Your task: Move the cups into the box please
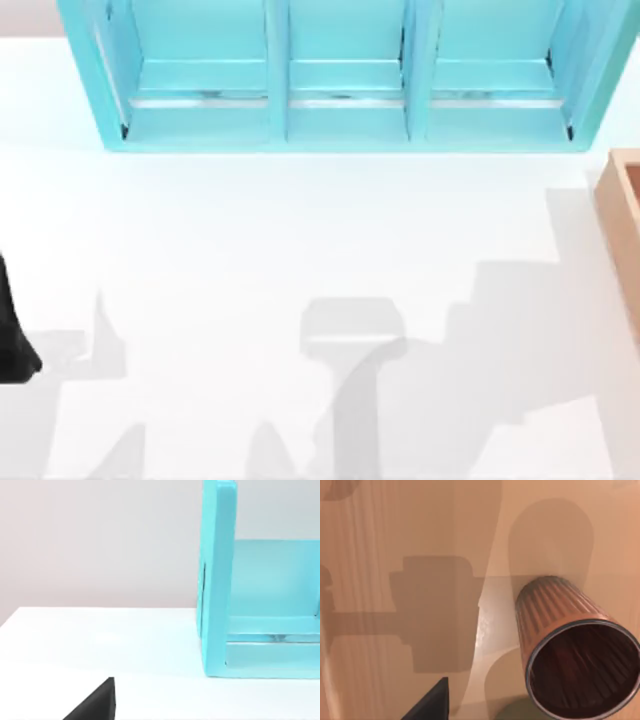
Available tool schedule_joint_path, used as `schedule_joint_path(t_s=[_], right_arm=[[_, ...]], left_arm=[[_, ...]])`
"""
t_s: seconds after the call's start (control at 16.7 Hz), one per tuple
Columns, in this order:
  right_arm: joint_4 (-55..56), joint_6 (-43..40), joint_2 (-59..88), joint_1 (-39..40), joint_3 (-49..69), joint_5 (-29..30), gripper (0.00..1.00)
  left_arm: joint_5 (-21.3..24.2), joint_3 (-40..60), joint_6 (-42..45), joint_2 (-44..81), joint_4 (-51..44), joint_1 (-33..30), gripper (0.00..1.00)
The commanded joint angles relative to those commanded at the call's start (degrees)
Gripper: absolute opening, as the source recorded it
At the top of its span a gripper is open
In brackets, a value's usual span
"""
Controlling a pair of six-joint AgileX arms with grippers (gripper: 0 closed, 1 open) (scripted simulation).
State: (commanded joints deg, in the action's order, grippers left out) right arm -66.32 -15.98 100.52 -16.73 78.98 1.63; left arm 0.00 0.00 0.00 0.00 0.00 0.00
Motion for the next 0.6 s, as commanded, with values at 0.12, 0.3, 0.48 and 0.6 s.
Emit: schedule_joint_path(t_s=[0.12,0.3,0.48,0.6], right_arm=[[0.0,0.0,0.0,0.0,0.0,0.0,1.0],[0.0,0.0,0.0,0.1,0.0,0.0,1.0],[-2.0,0.0,0.1,0.0,2.2,0.0,1.0],[-5.6,0.0,0.5,-0.1,6.4,0.1,1.0]], left_arm=[[0.0,0.0,0.0,0.0,0.0,0.0,1.0],[0.0,0.0,0.0,0.0,0.0,0.0,1.0],[0.0,0.0,0.0,0.0,0.0,0.0,1.0],[0.0,0.0,0.0,0.0,0.0,0.0,1.0]])
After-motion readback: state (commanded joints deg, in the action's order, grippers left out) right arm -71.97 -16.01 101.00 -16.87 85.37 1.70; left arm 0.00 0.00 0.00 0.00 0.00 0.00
